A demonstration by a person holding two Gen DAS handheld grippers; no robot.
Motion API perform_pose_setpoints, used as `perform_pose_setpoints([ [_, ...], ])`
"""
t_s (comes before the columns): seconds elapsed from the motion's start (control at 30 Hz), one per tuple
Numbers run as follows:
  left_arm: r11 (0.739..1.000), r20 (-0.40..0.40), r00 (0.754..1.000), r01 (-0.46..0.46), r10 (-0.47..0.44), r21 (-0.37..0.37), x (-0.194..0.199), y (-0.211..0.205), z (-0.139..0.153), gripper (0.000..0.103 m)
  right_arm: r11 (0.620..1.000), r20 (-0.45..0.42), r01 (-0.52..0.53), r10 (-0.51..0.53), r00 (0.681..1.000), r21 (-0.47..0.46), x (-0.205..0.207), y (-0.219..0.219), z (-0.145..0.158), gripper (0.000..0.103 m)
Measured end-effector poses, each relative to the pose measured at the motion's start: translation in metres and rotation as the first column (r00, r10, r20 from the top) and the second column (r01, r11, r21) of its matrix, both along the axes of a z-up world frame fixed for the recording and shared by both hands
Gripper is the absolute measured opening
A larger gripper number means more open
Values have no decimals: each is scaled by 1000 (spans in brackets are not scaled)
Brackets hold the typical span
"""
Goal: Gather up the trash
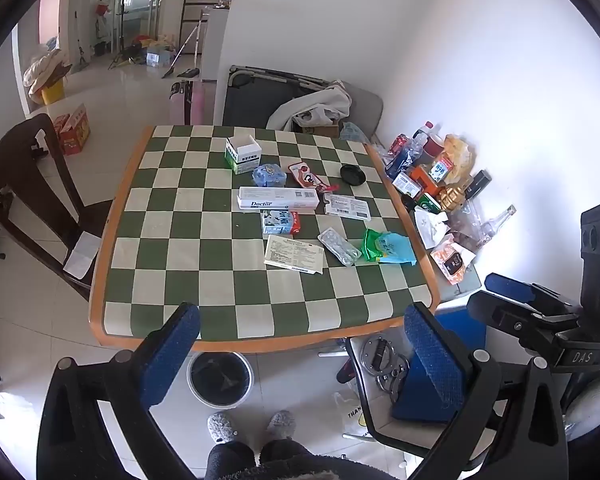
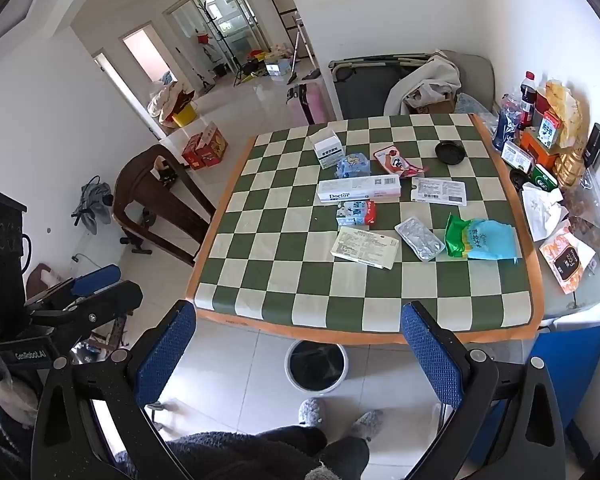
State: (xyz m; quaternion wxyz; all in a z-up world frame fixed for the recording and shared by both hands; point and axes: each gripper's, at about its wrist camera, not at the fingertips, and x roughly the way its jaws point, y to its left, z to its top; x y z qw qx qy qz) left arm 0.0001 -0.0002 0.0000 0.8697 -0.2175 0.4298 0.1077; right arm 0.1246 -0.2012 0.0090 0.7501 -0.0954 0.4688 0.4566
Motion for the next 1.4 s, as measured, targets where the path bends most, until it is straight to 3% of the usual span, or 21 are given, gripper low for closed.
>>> perform_pose_setpoints([
  [1.4, 1000, 13, 1000, -2, 2, 9, -2, 0, 1, 103, 1000, -12, -19, 19, 1000, 12, -5, 1, 4, 103],
])
